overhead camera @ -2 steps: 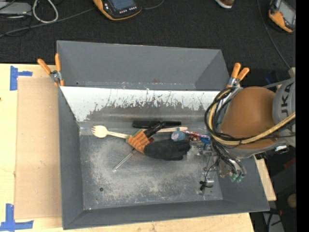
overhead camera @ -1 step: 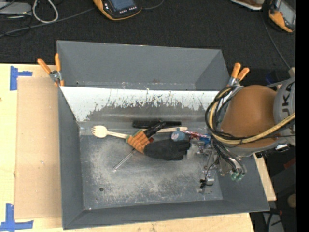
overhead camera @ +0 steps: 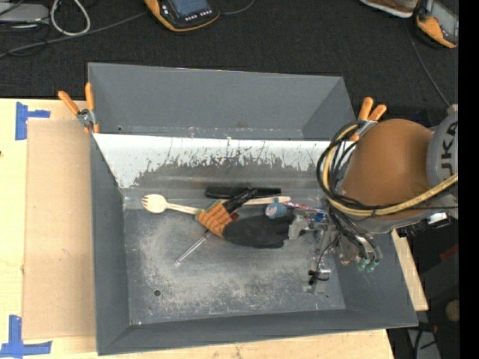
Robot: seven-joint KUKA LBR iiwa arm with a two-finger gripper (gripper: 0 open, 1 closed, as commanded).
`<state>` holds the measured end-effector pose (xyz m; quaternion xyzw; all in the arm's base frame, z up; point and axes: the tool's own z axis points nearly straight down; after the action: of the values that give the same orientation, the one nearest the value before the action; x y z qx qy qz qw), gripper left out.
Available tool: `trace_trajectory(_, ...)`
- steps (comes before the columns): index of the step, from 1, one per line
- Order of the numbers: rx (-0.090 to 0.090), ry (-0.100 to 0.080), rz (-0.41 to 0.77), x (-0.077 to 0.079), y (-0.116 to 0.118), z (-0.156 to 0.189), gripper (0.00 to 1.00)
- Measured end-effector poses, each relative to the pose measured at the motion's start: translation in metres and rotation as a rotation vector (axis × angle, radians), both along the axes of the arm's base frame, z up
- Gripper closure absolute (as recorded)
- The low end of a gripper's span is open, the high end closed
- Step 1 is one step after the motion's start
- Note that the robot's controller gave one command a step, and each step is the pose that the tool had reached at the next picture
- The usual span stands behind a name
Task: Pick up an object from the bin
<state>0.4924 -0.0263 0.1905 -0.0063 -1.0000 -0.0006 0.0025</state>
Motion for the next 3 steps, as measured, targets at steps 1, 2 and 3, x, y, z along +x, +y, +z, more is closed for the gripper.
trace_trajectory(1, -0.001, 0.001, -0.142, 0.014, -0.024, 0.030, 0.00)
trace_trajectory(2, -0.001, 0.001, -0.109, 0.024, -0.022, 0.042, 0.00)
trace_trajectory(3, 0.000, -0.002, -0.233, 0.058, -0.033, 0.070, 0.00)
